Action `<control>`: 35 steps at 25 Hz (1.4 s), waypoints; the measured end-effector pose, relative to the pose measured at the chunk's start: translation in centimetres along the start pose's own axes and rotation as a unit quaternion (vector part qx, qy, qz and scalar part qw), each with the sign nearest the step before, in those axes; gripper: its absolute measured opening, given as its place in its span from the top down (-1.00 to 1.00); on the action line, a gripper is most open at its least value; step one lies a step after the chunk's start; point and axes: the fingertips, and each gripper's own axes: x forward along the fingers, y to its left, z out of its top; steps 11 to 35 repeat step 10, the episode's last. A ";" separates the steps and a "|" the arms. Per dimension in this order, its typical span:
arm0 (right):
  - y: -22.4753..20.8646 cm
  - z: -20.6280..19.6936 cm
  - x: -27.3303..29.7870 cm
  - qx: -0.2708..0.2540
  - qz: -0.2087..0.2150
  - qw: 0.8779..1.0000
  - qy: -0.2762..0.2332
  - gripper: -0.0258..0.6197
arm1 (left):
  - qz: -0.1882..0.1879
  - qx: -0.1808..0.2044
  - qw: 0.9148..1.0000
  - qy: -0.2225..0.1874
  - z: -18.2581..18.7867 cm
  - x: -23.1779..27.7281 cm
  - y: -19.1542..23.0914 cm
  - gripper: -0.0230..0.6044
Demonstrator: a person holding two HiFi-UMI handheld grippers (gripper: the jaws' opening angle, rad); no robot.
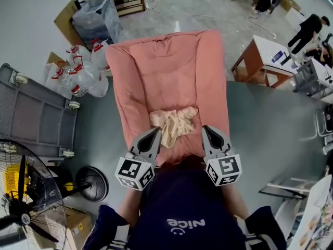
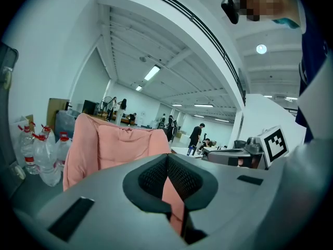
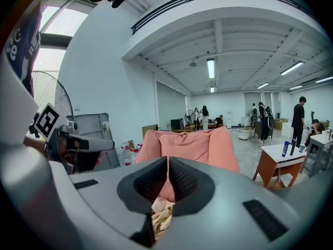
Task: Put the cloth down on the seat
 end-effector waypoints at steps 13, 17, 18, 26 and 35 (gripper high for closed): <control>-1.1 -1.1 0.3 0.011 -0.007 1.000 0.016 0.75 | -0.002 -0.014 1.000 0.002 0.4 1.3 -0.5 0.86; -1.1 -1.1 0.3 0.011 -0.007 1.000 0.016 0.75 | -0.002 -0.014 1.000 0.002 0.4 1.3 -0.5 0.86; -1.1 -1.1 0.3 0.011 -0.007 1.000 0.016 0.75 | -0.002 -0.014 1.000 0.002 0.4 1.3 -0.5 0.86; -1.1 -1.1 0.3 0.011 -0.007 1.000 0.016 0.75 | -0.002 -0.014 1.000 0.002 0.4 1.3 -0.5 0.86; -1.1 -1.1 0.3 0.011 -0.007 1.000 0.016 0.75 | -0.002 -0.014 1.000 0.002 0.4 1.3 -0.5 0.86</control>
